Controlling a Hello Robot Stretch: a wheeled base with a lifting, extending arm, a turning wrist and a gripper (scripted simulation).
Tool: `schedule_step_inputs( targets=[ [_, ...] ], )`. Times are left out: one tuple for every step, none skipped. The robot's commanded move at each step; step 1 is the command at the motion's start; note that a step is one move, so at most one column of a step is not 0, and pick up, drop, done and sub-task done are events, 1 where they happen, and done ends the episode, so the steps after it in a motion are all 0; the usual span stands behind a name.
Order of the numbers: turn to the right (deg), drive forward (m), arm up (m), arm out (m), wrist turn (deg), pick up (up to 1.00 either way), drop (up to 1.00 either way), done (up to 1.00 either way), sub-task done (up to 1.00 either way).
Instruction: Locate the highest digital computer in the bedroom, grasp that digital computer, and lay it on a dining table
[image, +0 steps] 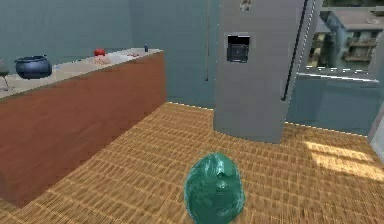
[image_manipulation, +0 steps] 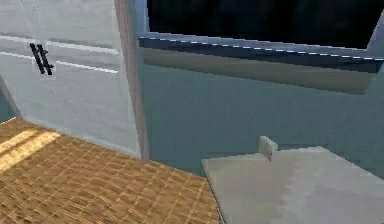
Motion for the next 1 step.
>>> schedule_step_inputs(
  targets=[
    [0.0,0.15,0.00,0.00,0.0,0.00,0.00,0.00,0.00]
  ],
)
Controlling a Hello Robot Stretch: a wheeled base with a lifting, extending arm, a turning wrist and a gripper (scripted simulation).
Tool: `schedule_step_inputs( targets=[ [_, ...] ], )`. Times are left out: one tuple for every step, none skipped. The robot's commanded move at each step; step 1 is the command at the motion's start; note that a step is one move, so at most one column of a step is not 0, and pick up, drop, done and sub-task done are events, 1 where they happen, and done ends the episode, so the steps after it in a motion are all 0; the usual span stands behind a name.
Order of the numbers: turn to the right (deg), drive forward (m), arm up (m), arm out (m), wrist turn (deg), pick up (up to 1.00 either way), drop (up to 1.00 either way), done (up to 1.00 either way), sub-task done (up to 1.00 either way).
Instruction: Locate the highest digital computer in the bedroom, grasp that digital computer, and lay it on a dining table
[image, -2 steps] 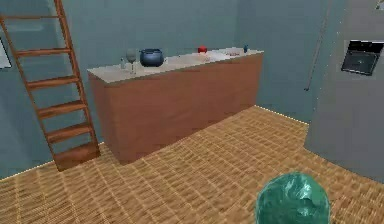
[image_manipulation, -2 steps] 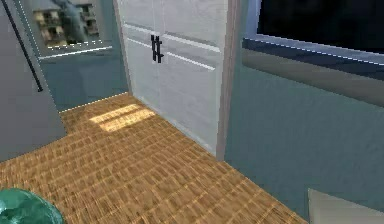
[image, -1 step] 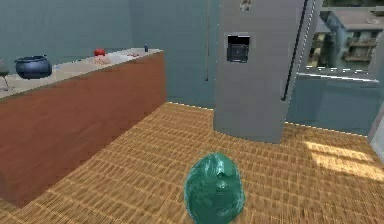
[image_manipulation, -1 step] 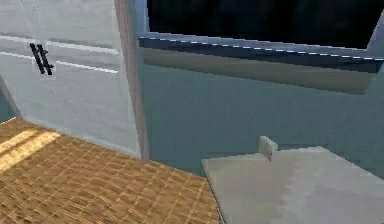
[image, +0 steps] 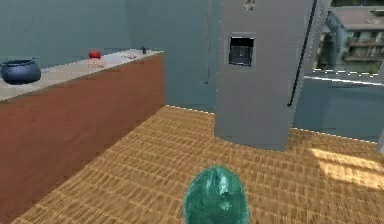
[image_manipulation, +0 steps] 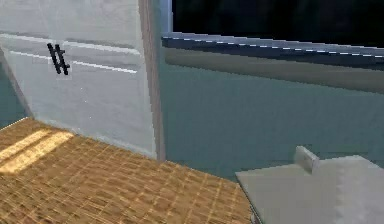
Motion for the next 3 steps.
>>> schedule_step_inputs(
  targets=[
    [-33.0,0.00,0.00,0.00,0.0,0.00,0.00,0.00,0.00],
    [0.0,0.25,0.00,0.00,0.0,0.00,0.00,0.00,0.00],
    [-45.0,0.00,0.00,0.00,0.0,0.00,0.00,0.00,0.00]
  ],
)
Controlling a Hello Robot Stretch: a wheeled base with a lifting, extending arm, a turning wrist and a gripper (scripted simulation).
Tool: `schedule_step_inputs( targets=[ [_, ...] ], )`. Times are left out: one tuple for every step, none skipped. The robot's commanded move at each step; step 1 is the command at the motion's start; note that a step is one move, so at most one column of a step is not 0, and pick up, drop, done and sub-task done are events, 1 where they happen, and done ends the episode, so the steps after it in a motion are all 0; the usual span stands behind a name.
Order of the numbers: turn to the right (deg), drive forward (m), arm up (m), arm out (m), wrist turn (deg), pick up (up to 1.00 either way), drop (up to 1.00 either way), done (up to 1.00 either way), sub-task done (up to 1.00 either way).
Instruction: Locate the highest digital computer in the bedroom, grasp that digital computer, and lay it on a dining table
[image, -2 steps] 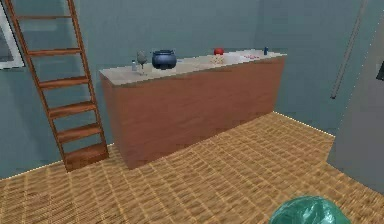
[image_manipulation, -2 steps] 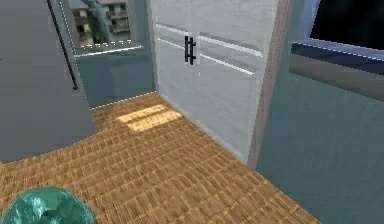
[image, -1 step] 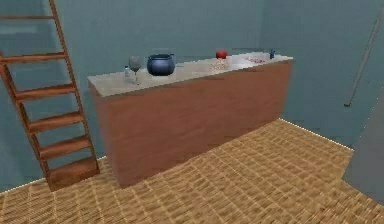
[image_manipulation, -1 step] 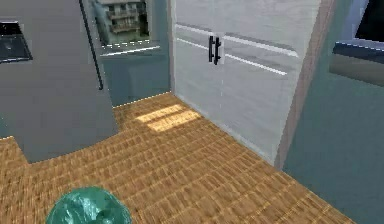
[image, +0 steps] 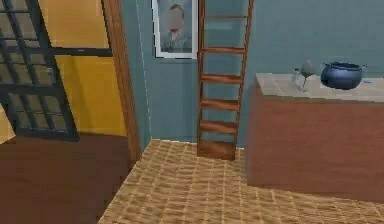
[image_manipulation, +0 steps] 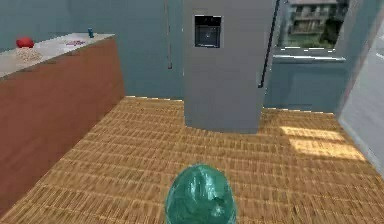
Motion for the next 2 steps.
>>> schedule_step_inputs(
  targets=[
    [-45.0,0.00,0.00,0.00,0.0,0.00,0.00,0.00,0.00],
    [-3.0,0.00,0.00,0.00,0.0,0.00,0.00,0.00,0.00]
  ],
)
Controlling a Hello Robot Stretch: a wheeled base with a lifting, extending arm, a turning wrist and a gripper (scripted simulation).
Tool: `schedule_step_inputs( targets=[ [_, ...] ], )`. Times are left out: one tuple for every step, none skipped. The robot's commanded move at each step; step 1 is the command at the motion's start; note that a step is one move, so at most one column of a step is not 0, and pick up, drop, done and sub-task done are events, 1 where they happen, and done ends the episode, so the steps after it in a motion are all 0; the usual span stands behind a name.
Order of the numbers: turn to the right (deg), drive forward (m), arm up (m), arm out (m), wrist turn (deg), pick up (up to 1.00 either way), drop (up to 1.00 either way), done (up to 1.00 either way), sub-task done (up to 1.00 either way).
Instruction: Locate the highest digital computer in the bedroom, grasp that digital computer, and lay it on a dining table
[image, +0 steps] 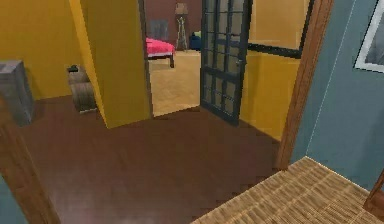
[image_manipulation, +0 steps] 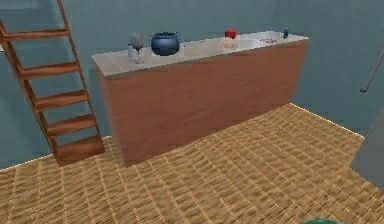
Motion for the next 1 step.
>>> schedule_step_inputs(
  targets=[
    [0.0,1.00,0.00,0.00,0.0,0.00,0.00,0.00,0.00]
  ],
)
